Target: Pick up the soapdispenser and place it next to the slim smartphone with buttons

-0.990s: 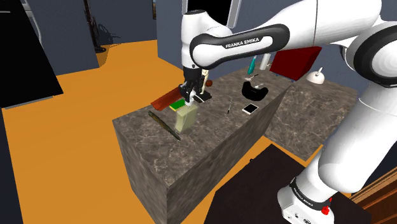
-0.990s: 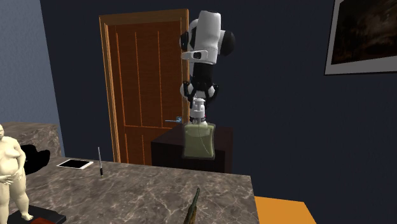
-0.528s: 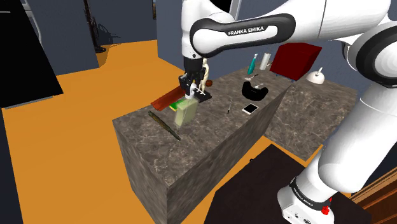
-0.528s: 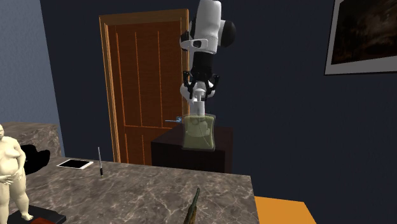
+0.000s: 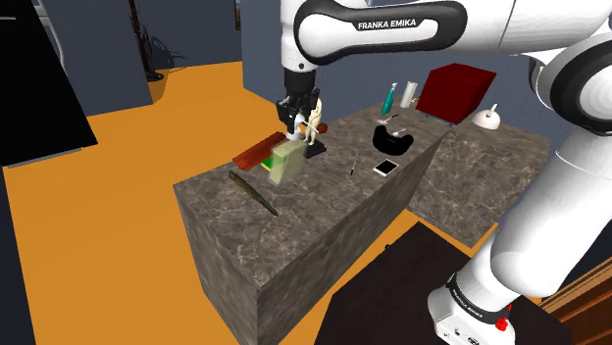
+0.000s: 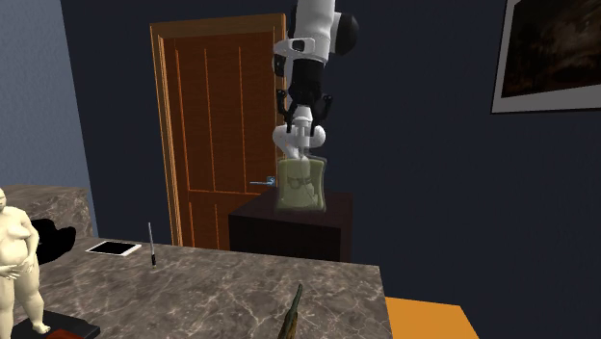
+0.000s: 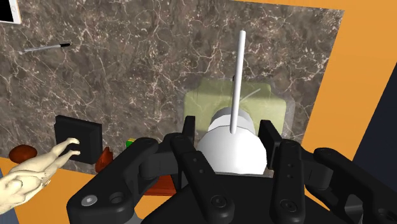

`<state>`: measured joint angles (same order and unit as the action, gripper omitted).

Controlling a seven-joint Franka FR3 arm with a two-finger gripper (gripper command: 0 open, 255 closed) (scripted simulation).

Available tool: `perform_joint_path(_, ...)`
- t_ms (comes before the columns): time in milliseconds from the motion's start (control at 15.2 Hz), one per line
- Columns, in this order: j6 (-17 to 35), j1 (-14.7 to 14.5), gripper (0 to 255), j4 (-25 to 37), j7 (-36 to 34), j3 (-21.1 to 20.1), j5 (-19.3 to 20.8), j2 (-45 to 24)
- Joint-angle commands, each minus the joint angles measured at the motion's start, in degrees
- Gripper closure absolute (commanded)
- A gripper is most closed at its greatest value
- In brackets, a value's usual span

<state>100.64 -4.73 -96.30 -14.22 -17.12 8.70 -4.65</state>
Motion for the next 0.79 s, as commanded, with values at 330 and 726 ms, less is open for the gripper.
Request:
perform_joint_path(330, -5.46, -0.21, 255, 5.81, 0.48, -0.14, 0.0, -0.34)
perform_joint_path(726, -10.43, -0.5, 255, 11.81, 0.82, -0.3, 0.29, -1.42)
